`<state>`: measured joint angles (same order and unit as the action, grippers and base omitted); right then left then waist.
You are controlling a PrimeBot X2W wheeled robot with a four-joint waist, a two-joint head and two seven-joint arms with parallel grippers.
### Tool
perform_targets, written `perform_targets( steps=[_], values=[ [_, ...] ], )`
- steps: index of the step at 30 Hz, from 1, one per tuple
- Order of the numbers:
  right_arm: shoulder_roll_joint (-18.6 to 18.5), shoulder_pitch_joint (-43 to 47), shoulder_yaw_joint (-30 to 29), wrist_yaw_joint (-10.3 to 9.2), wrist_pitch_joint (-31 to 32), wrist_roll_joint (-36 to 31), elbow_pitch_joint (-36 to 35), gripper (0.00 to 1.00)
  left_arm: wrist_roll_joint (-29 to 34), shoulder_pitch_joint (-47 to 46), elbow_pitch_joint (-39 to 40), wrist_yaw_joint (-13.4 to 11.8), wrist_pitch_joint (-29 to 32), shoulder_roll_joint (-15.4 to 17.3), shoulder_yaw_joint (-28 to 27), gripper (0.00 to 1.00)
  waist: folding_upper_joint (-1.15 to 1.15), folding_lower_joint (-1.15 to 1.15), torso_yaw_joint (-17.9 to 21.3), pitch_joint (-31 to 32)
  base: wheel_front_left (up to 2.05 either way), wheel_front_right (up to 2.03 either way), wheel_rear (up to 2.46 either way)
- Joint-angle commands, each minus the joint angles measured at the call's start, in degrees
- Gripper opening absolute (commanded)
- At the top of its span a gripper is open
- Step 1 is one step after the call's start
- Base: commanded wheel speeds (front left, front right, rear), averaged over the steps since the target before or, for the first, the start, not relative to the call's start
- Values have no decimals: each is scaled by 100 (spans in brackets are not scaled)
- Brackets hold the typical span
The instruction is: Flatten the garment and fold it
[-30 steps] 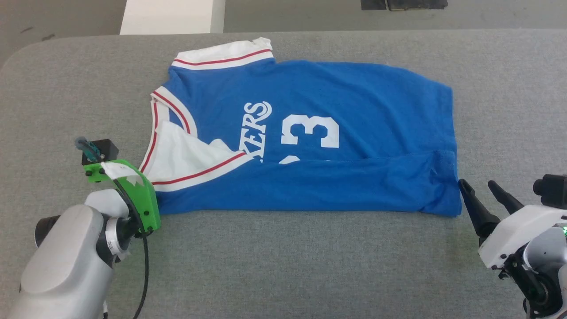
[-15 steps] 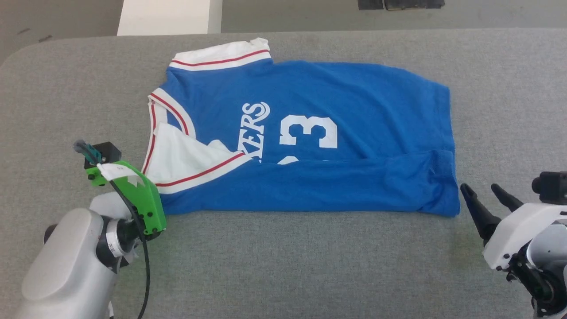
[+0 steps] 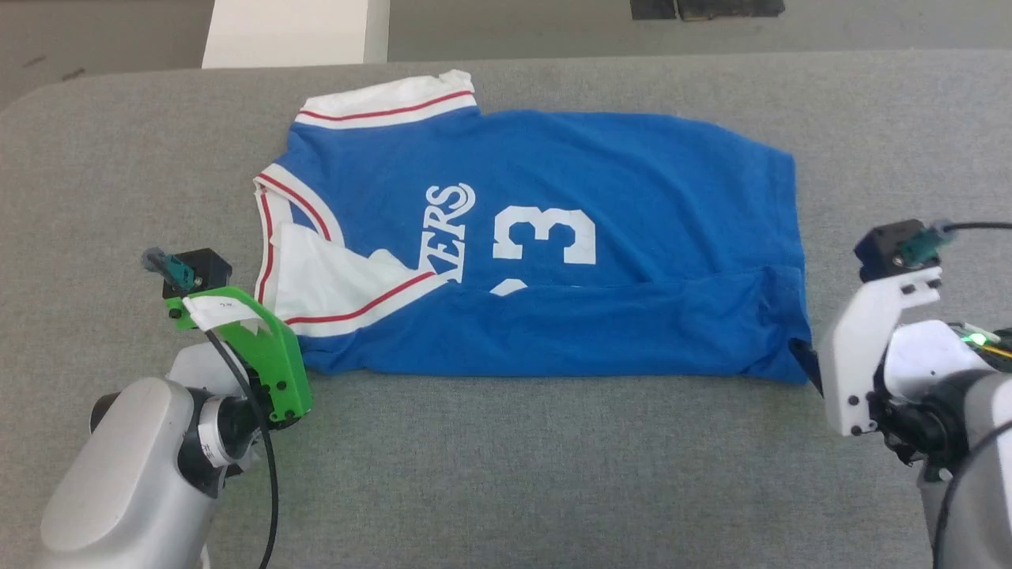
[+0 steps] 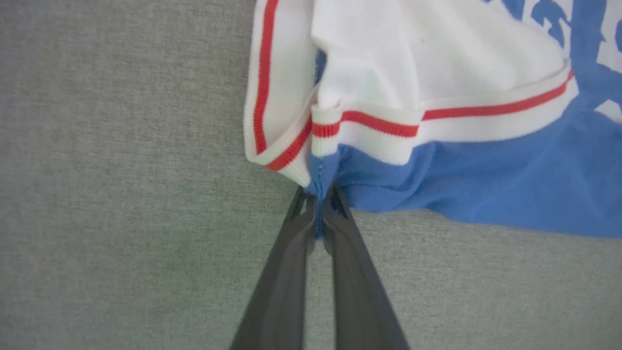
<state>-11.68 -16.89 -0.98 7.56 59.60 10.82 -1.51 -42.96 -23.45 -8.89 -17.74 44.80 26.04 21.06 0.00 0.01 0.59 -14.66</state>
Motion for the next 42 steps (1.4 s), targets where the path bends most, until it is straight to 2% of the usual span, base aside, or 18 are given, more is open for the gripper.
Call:
perform_targets(
  steps=[1,8,15,16,17,18,29,36,42],
  values=[
    [19,-140,71,-8,143,-104,81,100,-49,2,53,-42,1,29,2,0,0,-1,-37,-103,0,0,0],
    [-45,-436,359,-8,434,-419,612,100,-22,-69,232,-46,-39,34,13,0,0,-1,-162,-389,0,0,0],
    [-179,-493,737,-8,553,-224,1001,100,-40,-78,264,-38,-101,41,-11,0,0,-1,-185,-511,0,0,0],
    [-197,-507,757,-8,560,-188,1023,42,-51,-71,266,-38,-109,39,-18,0,0,-1,-179,-516,0,0,0],
    [-212,-520,773,-8,556,-152,1036,10,-56,-64,268,-38,-117,41,-22,0,0,-1,-172,-518,0,0,0],
    [-235,-540,789,-8,545,-97,1043,0,-68,-54,269,-39,-127,38,-31,0,0,-1,-165,-518,0,0,0],
    [-339,-681,503,-8,245,163,858,0,-220,67,406,-29,-341,56,-243,0,0,-1,-139,-327,0,0,0],
    [-441,-475,438,-8,270,394,523,0,-298,315,741,-62,-498,173,-441,0,0,-1,-141,188,0,0,0],
    [-547,-62,326,-8,405,584,182,0,-350,845,1306,-225,-571,317,-611,0,0,-1,-159,641,0,0,0]
  ],
)
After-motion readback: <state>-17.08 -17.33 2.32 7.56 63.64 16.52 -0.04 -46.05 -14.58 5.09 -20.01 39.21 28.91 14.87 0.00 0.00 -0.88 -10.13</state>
